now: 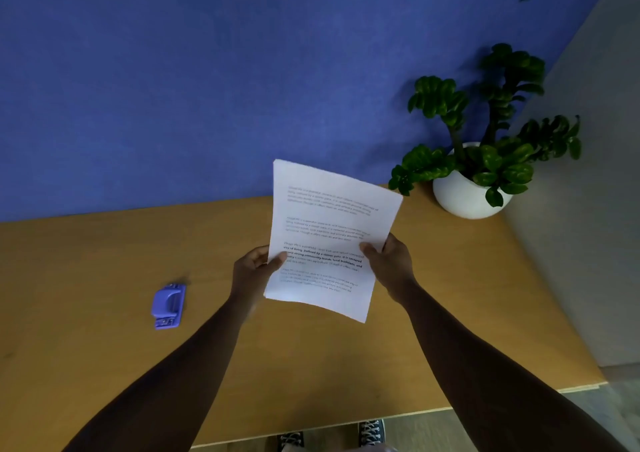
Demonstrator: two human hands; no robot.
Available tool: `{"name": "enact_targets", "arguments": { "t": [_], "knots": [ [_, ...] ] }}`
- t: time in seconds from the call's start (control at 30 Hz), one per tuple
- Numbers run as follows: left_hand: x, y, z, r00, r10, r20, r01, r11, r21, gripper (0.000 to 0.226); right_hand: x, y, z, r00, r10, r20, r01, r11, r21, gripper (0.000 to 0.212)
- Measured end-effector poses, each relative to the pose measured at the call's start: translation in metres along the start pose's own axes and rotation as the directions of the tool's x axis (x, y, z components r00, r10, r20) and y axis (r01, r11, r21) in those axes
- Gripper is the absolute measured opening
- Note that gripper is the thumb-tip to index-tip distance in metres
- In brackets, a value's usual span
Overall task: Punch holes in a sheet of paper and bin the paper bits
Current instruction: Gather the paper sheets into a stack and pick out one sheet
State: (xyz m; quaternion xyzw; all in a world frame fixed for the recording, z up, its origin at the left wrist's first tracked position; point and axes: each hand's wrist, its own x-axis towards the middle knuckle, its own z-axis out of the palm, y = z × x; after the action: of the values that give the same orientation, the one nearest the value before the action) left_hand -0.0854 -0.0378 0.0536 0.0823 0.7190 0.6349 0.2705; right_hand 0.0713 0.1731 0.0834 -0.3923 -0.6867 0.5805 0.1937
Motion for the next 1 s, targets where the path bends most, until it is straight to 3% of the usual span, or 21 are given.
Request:
{"name": "enact_targets", "arguments": {
  "t": [0.13, 0.27, 0.5, 0.6, 0.7, 0.87, 1.0],
  "knots": [
    [0.003, 0.000, -0.003, 0.997, -0.030, -0.077, 0.022, 0.994, -0.103, 0.038, 0.003, -0.003, -0.006, 0.998, 0.056, 0.003, -0.055, 0.975, 0.216, 0.024],
    [0.005, -0.002, -0.004, 0.985, -0.135, -0.109, 0.097, 0.950, -0.297, 0.065, 0.002, -0.004, -0.006, 0.995, 0.079, 0.059, -0.096, 0.925, 0.367, 0.029],
    [0.006, -0.007, -0.004, 0.973, -0.220, -0.071, 0.150, 0.835, -0.528, 0.084, 0.002, -0.005, -0.001, 0.988, 0.123, 0.095, -0.153, 0.878, 0.453, 0.027],
    [0.002, -0.007, -0.003, 0.970, -0.237, -0.055, 0.160, 0.792, -0.589, 0.079, 0.001, -0.006, 0.002, 0.987, 0.099, 0.126, -0.149, 0.857, 0.492, 0.028],
    [-0.002, -0.010, 0.000, 0.987, -0.158, 0.040, 0.154, 0.820, -0.551, 0.057, -0.002, -0.008, 0.006, 0.983, 0.072, 0.167, -0.153, 0.822, 0.548, 0.027],
    [-0.004, -0.011, 0.006, 0.978, -0.082, 0.191, 0.172, 0.833, -0.525, 0.053, -0.006, -0.010, 0.016, 0.963, 0.124, 0.239, -0.249, 0.745, 0.618, 0.033],
    [-0.001, -0.010, 0.001, 0.979, -0.088, 0.181, 0.168, 0.853, -0.494, 0.048, -0.009, -0.012, 0.019, 0.951, 0.133, 0.279, -0.281, 0.748, 0.601, 0.037]
  ]
}}
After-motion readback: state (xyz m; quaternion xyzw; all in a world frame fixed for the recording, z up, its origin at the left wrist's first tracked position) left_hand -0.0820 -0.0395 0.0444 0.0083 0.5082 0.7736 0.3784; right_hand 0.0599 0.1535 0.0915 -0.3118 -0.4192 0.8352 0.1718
